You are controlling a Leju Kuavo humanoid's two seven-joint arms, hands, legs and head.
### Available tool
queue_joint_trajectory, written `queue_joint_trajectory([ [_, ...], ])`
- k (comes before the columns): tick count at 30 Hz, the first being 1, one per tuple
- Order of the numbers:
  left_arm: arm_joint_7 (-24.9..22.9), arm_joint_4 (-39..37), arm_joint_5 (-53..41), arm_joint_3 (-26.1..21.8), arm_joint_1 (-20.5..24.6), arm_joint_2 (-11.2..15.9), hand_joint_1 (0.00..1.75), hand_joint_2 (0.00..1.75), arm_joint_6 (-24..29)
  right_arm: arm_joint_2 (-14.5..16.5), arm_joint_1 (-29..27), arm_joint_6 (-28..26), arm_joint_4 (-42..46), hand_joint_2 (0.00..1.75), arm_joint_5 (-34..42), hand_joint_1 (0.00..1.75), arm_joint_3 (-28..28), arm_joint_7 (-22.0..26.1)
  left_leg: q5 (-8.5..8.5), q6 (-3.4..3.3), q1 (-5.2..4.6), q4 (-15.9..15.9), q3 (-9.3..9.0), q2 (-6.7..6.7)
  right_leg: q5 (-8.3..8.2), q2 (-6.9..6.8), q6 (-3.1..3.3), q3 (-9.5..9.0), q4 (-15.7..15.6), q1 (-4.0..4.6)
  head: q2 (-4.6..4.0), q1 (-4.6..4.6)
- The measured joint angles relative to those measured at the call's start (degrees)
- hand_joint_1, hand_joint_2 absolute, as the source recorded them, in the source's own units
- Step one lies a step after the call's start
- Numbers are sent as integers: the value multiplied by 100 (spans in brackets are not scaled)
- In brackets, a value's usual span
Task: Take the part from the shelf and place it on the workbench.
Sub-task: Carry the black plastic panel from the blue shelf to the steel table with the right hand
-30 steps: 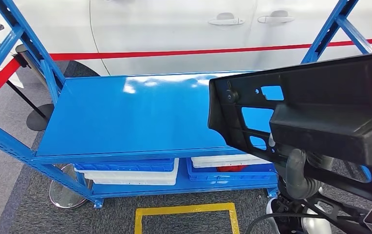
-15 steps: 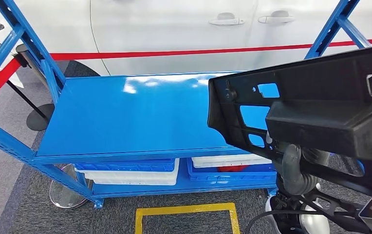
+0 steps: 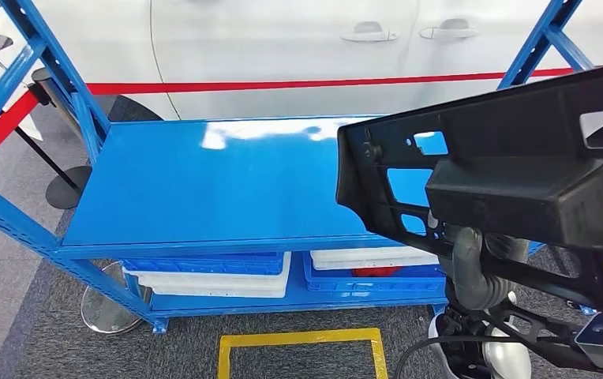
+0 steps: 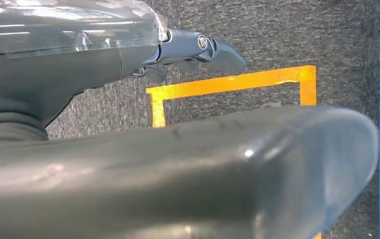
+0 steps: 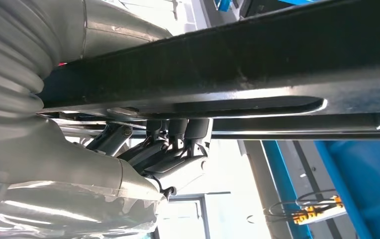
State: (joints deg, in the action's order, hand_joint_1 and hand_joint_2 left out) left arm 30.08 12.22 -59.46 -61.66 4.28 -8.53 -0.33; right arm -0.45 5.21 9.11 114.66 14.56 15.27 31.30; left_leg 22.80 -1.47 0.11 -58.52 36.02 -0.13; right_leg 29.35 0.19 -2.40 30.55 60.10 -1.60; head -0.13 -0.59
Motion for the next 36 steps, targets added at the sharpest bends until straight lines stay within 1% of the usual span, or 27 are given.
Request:
queue_joint_trajectory([
  [1,-1,3,-6,0,0,0,0,0,15,1,8,0,-2,175,0,175,1,-3,-16,43,-5,-18,21,-7,-14,17,35,-38,-102,14,0,-3],
  [3,-8,7,-22,0,-8,1,0,0,46,6,15,0,-4,175,0,175,2,-7,-69,129,-9,-21,51,-19,-59,32,138,26,-96,27,0,-7],
  [4,-14,8,-30,0,-13,2,0,0,60,10,20,0,-7,175,2,175,3,-8,-46,169,0,-47,87,-20,-87,22,193,59,-108,24,0,-8],
  [5,-23,9,-37,1,-19,3,0,0,69,15,25,0,-8,175,4,175,5,-9,60,206,9,-131,138,-20,-130,11,246,102,-116,18,0,-12],
  [6,-34,10,-41,1,-25,3,0,0,76,18,30,0,-10,175,8,175,9,-9,263,235,20,-325,218,-18,-179,-1,294,153,-124,14,1,-18],
  [8,-55,11,-47,2,-23,3,0,0,83,22,36,0,-16,175,19,175,19,-9,821,276,31,-1010,433,-13,-267,-15,342,269,-119,30,1,-30],
  [9,-62,11,-49,2,-21,3,0,0,85,23,36,0,-22,175,23,175,27,-9,1025,288,33,-1376,516,-12,-314,-21,348,334,-114,44,1,-33],
  [10,-66,11,-50,2,-20,3,0,0,86,25,36,0,-29,175,27,175,34,-13,1110,291,34,-1615,530,-12,-359,-26,352,399,-108,59,0,-32],
  [11,-68,11,-50,2,-19,4,0,0,87,26,37,0,-37,175,27,175,40,-17,1070,281,33,-1652,443,-12,-401,-29,351,460,-102,73,0,-33],
  [12,-68,11,-50,2,-19,4,0,0,87,28,37,0,-43,175,28,175,45,-22,944,258,29,-1469,242,-12,-442,-30,348,514,-95,86,0,-33],
  [13,-68,12,-50,2,-16,6,0,0,87,31,39,0,-48,175,29,175,49,-26,797,220,19,-1110,-44,-14,-479,-30,342,556,-90,97,0,-33],
  [15,-74,20,-54,2,-2,19,0,0,84,43,48,-1,-51,175,30,175,59,-27,679,140,-19,-277,-611,-17,-554,-30,305,608,-88,112,1,-29],
  [16,-78,24,-61,3,4,25,0,0,82,48,56,-3,-54,175,31,175,71,-29,676,112,-42,-24,-758,-19,-591,-34,274,617,-93,107,1,-30],
  [17,-84,26,-67,3,8,29,0,0,80,52,63,-7,-57,175,30,175,86,-31,688,94,-64,103,-810,-19,-632,-37,237,624,-100,97,1,-34],
  [19,-92,26,-76,4,3,28,0,0,79,58,72,-15,-64,175,29,175,114,-37,594,46,-69,155,-772,-8,-689,-38,159,634,-110,73,1,-43],
  [20,-97,26,-76,4,1,27,0,0,79,61,74,-17,-67,175,29,175,121,-38,529,3,-58,189,-747,7,-611,-34,129,669,-51,74,1,-42],
  [21,-101,26,-75,4,2,26,0,0,78,62,78,-19,-69,175,30,175,124,-39,452,-39,-42,224,-711,23,-448,-28,107,726,88,77,0,-38],
  [22,-103,26,-73,4,3,25,0,0,76,62,80,-22,-75,175,28,175,126,-40,376,-69,-26,247,-655,38,-190,-23,91,818,352,78,0,-36],
  [24,-103,26,-63,4,4,26,0,0,68,62,81,-36,-90,175,26,175,134,-42,258,-89,-33,237,-499,50,311,-19,62,1016,1053,73,0,-35],
  [25,-102,26,-56,4,1,27,0,0,64,62,79,-50,-98,175,24,175,139,-42,204,-84,-33,220,-410,54,418,-20,45,1057,1338,65,0,-35],
  [26,-102,26,-50,4,-2,27,0,0,60,62,79,-65,-104,175,20,175,143,-42,156,-73,-31,198,-323,58,393,-21,30,1015,1451,54,0,-36],
  [27,-102,26,-44,4,-3,27,0,0,56,62,81,-78,-108,175,13,175,148,-42,111,-59,-26,168,-235,61,272,-22,19,869,1363,41,0,-35],
  [29,-99,28,-38,4,-2,29,0,0,49,66,97,-96,-109,175,-15,175,169,-42,40,-15,-19,85,-72,59,50,-24,12,314,683,17,1,-34],
  [30,-95,30,-33,4,-2,31,0,0,45,71,109,-103,-109,175,-36,175,191,-44,12,14,-21,39,-9,56,34,-17,33,49,307,23,1,-38],
  [31,-90,32,-26,4,-3,34,0,0,42,76,121,-115,-109,175,-53,175,216,-45,-17,46,-26,6,31,54,57,-10,63,-123,40,34,1,-42],
  [33,-81,35,-12,4,-5,38,0,0,36,84,131,-136,-109,175,-74,175,251,-47,-53,87,-37,-20,57,54,100,6,121,-196,-123,61,1,-48],
  [36,-79,35,-8,4,-7,38,0,0,35,84,131,-140,-109,175,-74,175,257,-46,-63,96,-39,-17,54,55,92,6,129,-182,-118,61,0,-46],
])
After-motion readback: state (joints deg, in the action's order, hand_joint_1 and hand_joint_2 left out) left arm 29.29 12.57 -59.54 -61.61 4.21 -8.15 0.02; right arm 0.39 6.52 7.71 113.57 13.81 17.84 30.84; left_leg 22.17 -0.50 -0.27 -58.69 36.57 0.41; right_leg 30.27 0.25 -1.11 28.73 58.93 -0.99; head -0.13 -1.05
